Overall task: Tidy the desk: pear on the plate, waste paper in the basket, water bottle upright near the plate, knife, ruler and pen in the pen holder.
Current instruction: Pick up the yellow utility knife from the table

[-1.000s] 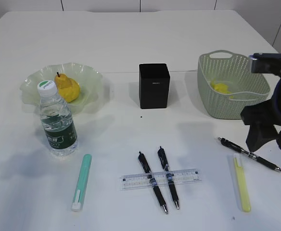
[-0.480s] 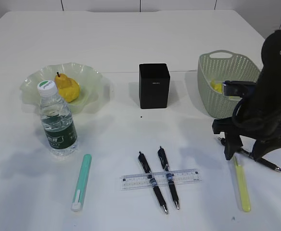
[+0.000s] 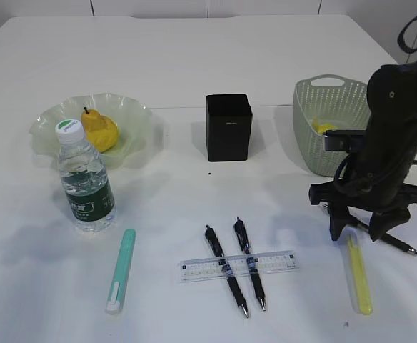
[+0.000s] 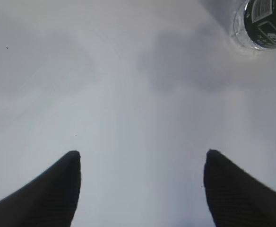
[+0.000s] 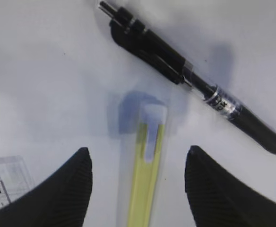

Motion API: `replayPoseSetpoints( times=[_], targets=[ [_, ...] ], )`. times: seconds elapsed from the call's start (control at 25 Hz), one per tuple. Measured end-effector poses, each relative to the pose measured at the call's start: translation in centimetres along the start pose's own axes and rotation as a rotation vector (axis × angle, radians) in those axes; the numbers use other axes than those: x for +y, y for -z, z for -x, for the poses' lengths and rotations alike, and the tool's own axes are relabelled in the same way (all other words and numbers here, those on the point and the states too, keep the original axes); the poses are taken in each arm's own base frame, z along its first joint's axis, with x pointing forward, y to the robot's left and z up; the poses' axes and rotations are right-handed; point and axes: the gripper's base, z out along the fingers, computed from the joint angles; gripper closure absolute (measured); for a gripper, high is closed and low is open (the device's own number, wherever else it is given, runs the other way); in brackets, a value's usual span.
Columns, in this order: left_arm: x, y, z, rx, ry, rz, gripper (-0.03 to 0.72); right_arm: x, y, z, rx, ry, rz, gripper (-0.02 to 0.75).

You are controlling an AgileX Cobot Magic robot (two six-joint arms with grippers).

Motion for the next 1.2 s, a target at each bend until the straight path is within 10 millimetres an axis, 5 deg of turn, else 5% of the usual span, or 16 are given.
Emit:
replayPoseSetpoints(
  times=[0.68,1.2],
  targets=[
    [0.0,0.0,0.2,-0.023,0.0,-0.002,0.117,-1.4,0.0,0.7,-0.034,-0.021,0.006,0.278],
    [0.0,0.0,0.2,-0.025,0.0,-0.002,0.117,-1.0,-2.3,0.7,0.042,-0.045,0.025,0.278]
  ],
)
